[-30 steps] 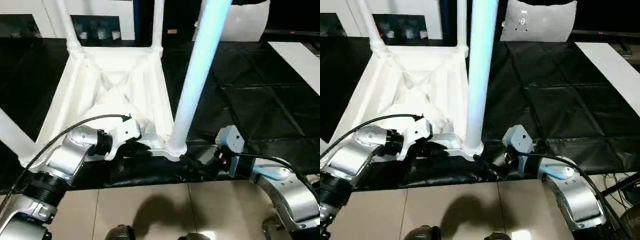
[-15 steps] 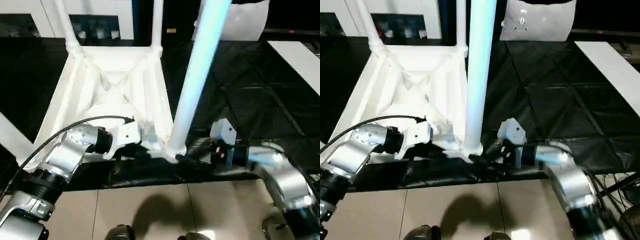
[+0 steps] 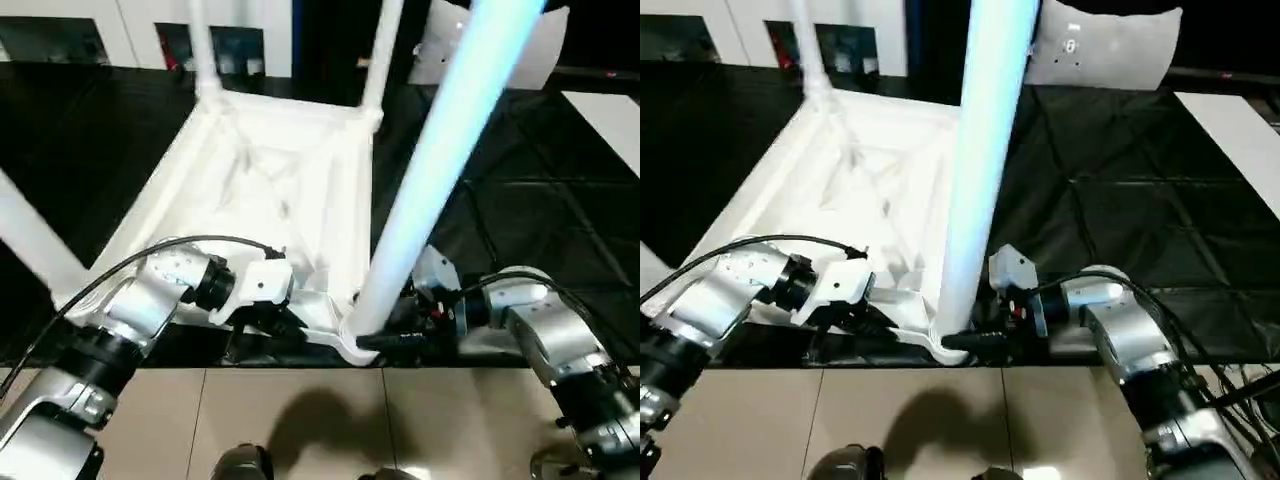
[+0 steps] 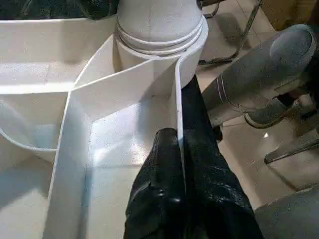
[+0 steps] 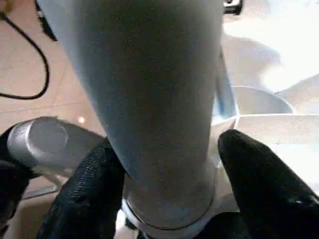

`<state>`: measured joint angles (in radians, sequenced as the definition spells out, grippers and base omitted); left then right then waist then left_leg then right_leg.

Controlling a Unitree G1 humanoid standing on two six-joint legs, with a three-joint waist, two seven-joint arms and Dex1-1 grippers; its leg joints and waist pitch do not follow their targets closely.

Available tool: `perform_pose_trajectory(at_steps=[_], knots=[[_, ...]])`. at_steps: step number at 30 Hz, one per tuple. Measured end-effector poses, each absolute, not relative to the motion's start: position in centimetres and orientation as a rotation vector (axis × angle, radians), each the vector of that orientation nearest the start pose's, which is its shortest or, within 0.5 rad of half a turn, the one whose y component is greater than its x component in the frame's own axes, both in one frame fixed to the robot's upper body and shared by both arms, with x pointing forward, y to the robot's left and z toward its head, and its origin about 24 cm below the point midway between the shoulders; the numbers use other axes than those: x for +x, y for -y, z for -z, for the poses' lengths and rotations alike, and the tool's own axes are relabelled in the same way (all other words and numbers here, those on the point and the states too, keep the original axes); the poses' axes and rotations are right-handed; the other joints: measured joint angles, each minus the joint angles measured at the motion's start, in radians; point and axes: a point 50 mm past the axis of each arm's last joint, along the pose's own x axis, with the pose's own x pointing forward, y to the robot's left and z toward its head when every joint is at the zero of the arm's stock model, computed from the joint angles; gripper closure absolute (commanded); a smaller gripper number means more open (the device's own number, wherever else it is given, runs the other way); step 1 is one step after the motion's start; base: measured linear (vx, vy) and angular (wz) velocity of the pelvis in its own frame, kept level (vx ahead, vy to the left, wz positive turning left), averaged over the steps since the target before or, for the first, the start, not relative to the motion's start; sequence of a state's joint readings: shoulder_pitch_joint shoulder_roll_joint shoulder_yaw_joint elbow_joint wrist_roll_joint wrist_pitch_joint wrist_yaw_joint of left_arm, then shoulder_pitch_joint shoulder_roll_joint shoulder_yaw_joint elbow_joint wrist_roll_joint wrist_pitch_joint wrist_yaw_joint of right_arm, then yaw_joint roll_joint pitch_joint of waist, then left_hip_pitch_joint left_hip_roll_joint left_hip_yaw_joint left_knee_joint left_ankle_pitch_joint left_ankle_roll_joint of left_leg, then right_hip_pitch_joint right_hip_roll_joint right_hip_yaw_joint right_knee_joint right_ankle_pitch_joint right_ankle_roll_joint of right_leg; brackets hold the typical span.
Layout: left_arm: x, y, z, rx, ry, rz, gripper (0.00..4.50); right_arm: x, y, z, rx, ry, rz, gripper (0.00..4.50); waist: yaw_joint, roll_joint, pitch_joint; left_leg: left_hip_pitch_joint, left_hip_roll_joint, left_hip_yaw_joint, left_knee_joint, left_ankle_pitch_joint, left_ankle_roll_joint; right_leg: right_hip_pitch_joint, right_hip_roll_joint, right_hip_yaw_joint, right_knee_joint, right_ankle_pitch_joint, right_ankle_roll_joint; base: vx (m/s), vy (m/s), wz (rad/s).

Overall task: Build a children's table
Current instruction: Rotate leg to tighten

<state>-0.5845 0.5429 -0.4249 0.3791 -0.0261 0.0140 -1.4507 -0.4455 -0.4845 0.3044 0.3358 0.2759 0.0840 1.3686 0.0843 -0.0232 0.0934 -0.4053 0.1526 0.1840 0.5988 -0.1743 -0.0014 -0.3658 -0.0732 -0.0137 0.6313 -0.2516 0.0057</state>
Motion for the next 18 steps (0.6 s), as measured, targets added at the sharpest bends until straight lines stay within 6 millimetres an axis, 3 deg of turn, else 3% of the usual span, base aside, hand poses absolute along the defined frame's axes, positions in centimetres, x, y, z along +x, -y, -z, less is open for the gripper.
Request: perform_pose_trajectory(at_steps=[9,18], knots=[[29.73,-14.29,-7.94,0.645,-0.435,1.672,4.5,28.64,13.63,-6.89,-0.219,-0.288,-1.639,2.3,0.003,0.0,0.0,0.0,0.0,0.002,0.0,0.0,0.0,0.0,-0.001,0.0,0.0,0.0,0.0,0.0,0.0,0.0],[29.71,-14.22,-7.82,0.597,-0.446,1.671,4.5,28.34,13.81,-7.01,-0.213,-0.298,-1.64,2.45,0.007,0.0,0.001,0.0,0.0,0.005,-0.001,-0.001,-0.001,-0.001,-0.002,0.0,-0.001,0.0,0.0,0.0,0.0,0.0]])
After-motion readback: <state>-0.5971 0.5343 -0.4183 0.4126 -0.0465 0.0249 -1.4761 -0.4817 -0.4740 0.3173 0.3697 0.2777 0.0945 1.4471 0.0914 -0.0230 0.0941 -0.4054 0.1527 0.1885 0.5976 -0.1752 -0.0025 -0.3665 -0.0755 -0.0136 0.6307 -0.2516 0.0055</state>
